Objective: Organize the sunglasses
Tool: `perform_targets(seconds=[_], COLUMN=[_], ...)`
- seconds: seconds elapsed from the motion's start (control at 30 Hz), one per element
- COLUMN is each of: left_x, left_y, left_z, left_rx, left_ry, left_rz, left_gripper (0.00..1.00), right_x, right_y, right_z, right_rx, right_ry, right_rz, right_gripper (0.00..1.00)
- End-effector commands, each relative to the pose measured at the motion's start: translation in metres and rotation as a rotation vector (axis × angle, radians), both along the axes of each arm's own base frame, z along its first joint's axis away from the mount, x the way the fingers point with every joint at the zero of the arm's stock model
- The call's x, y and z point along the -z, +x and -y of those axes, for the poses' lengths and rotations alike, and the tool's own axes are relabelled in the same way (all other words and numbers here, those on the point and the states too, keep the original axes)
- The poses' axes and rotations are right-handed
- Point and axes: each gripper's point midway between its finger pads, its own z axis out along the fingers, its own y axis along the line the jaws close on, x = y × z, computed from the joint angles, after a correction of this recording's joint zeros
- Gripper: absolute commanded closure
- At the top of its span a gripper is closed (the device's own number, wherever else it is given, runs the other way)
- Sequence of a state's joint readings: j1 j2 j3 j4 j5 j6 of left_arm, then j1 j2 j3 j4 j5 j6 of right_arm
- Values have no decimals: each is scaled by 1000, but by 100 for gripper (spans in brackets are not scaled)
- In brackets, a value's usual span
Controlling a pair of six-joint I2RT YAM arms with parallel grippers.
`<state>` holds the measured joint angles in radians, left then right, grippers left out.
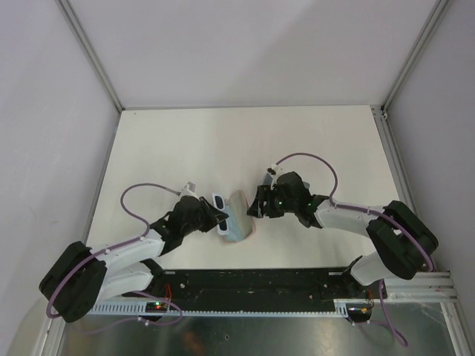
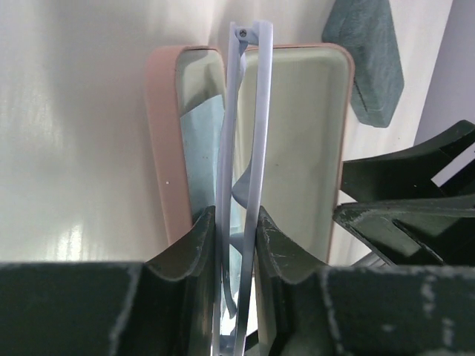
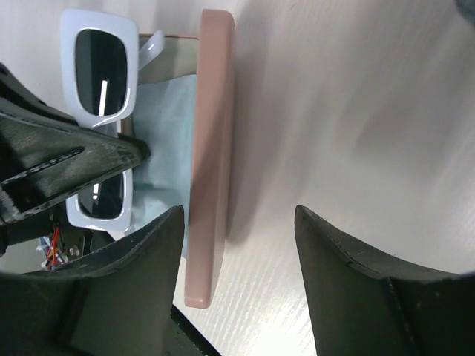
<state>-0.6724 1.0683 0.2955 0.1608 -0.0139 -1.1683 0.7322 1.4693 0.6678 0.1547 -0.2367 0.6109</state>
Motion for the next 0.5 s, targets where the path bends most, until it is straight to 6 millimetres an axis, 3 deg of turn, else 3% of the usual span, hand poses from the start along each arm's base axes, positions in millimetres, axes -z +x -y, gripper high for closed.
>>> perform_targets(seconds=[0.0, 0.27, 0.47], left_x=[3, 17, 23], left_y=[5, 1, 1], left_z=[-1, 2, 4], left_rx=[5, 50, 83], left_ry=[20, 44, 60], left_rz=[46, 43, 47], left_gripper=[89, 90, 91], right_x=[-14, -56, -59], right_y=[-2, -10, -9], right_z=[-15, -21, -17], right_rx=[-36, -77, -88], right_ry=[65, 167, 285], right_rz=[29, 78, 10], right_gripper=[34, 10, 1])
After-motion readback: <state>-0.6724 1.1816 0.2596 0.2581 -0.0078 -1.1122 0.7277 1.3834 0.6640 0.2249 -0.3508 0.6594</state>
